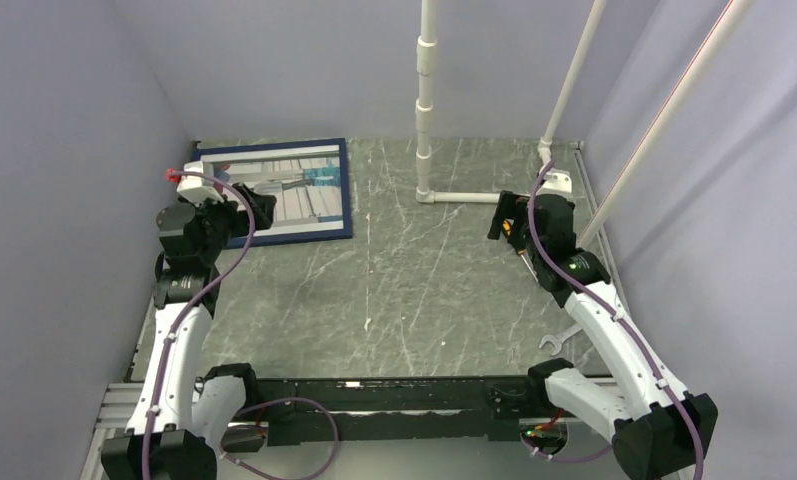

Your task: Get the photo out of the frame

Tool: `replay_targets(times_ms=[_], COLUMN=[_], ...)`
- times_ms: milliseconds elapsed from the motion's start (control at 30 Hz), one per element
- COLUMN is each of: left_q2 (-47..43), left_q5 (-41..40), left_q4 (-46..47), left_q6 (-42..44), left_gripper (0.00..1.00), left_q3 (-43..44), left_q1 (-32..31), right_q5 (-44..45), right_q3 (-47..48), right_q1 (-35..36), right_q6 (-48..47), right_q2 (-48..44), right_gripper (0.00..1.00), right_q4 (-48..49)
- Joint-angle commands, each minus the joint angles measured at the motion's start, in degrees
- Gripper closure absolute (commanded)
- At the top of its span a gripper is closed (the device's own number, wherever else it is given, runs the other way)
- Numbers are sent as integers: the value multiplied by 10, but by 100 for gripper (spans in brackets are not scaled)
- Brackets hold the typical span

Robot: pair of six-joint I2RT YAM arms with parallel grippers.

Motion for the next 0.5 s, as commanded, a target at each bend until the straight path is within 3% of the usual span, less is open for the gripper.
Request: replay_targets(times_ms=[0,300,467], left_q2=[2,54,81], left_q5=[62,64,69], left_q4=[67,21,-9], left_q6=[-5,-12,-23], left_gripper=[1,1,1], left_q3=[14,45,57], left_q1=[3,4,4], right_q5=[32,68,3], right_q3=[9,56,53], right_q1=[2,5,6], right_q6=[26,87,93], right_q2=[5,113,152], right_gripper=[0,0,0], right_q4=[19,-16,3])
